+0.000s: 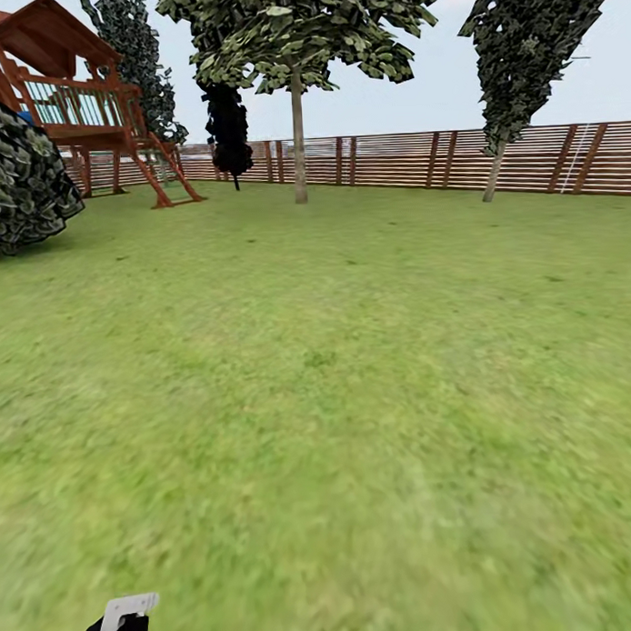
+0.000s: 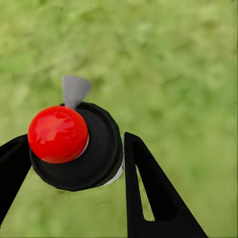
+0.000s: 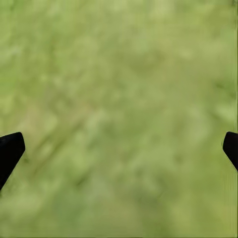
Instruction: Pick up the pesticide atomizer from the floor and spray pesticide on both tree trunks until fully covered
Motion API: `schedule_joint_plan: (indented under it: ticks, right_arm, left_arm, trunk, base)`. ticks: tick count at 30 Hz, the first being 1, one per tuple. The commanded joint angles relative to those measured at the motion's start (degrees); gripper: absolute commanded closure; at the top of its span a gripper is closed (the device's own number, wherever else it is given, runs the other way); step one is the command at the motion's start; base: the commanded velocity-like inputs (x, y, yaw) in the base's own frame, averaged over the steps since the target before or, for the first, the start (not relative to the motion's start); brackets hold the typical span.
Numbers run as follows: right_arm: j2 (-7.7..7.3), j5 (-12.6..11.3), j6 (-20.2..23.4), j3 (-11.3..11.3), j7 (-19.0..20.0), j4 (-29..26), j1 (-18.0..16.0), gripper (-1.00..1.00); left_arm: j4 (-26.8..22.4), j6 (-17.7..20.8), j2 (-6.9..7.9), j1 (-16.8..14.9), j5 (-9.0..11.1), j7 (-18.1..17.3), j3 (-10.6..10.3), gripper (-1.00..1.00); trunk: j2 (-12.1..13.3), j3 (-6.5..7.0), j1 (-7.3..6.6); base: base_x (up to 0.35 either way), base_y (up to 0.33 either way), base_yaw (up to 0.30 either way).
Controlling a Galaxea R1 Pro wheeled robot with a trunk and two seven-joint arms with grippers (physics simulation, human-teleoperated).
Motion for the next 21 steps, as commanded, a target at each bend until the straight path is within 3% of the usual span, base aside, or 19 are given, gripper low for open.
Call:
schedule_joint_plan:
  ticks: [1,21]
  right_arm:
    - [0.00,0.0,0.0,0.0,0.0,0.0,0.0,-1.00]
    - [0.00,0.0,0.0,0.0,0.0,0.0,0.0,-1.00]
  left_arm:
    - [0.0,0.0,0.00,0.0,0.0,0.0,0.0,1.00]
    - [0.0,0.0,0.00,0.0,0.0,0.0,0.0,1.00]
  trunk:
    - [0.0,0.00,0.00]
    - [0.0,0.00,0.00]
  base:
    - [0.338,0.000,0.000]
    - [0.338,0.000,0.000]
